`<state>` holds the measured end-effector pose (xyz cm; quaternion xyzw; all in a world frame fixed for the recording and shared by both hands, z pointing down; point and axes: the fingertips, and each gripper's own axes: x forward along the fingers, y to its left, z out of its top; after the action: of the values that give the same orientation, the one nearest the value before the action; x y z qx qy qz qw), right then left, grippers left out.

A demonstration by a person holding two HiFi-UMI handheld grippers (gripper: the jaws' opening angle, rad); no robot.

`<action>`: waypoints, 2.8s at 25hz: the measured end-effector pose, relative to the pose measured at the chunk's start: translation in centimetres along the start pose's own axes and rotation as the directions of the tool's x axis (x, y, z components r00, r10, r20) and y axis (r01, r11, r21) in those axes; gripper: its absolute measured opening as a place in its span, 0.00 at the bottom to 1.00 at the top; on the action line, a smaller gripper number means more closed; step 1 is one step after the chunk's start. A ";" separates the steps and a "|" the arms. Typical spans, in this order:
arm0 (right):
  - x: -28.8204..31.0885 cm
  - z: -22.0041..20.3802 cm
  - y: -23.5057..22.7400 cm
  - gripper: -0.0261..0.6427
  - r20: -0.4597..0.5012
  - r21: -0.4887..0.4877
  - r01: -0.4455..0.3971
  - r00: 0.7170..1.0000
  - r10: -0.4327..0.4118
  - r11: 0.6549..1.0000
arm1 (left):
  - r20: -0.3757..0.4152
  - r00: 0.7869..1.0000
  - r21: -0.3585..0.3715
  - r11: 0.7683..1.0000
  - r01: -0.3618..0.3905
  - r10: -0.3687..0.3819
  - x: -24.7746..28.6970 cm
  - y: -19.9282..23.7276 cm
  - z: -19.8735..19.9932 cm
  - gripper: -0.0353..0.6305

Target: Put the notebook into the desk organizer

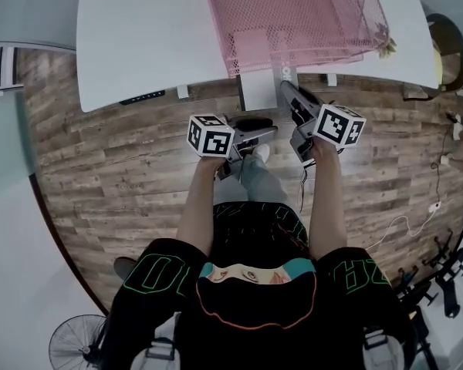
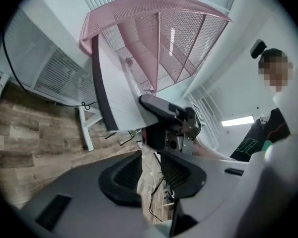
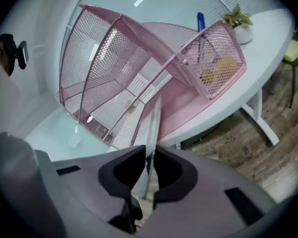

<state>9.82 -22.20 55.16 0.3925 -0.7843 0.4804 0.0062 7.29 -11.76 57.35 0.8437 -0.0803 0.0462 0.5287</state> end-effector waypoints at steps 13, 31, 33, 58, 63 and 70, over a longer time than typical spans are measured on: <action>-3.1 1.4 -1.5 0.43 0.024 -0.289 0.260 0.964 -0.265 0.921 | 0.193 0.971 0.059 0.986 -0.155 0.141 0.2 1.7 6.3 0.05; -2.6 -3.0 -1.1 0.06 -0.185 -0.371 0.245 0.926 -0.330 0.896 | 0.244 0.967 0.058 0.994 -0.090 0.074 0.2 0.9 7.3 0.05; -2.6 -2.9 -1.4 0.05 -0.176 -0.361 0.264 0.923 -0.343 0.895 | 0.246 0.967 0.067 0.994 -0.083 0.064 0.1 0.8 7.4 0.05; -1.5 -0.6 -2.7 0.06 -0.107 -0.242 0.362 0.912 -0.395 0.900 | 0.530 0.825 -0.250 0.966 -0.070 0.197 -3.9 4.5 10.9 0.09; -0.5 -3.5 -0.2 0.06 -0.206 -0.292 0.217 0.937 -0.283 0.931 | 0.438 0.873 -0.220 0.967 -0.129 0.216 -3.0 4.6 9.4 0.35; 3.2 -0.5 0.6 0.06 -0.138 -0.321 0.231 0.948 -0.287 0.919 | 0.409 0.889 -0.147 0.976 -0.158 0.206 -5.0 4.1 7.9 0.12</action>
<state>7.06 -23.58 56.23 0.4419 -0.7851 0.3844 0.2013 1.56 -20.23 56.73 0.7920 -0.2740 -0.0925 0.5377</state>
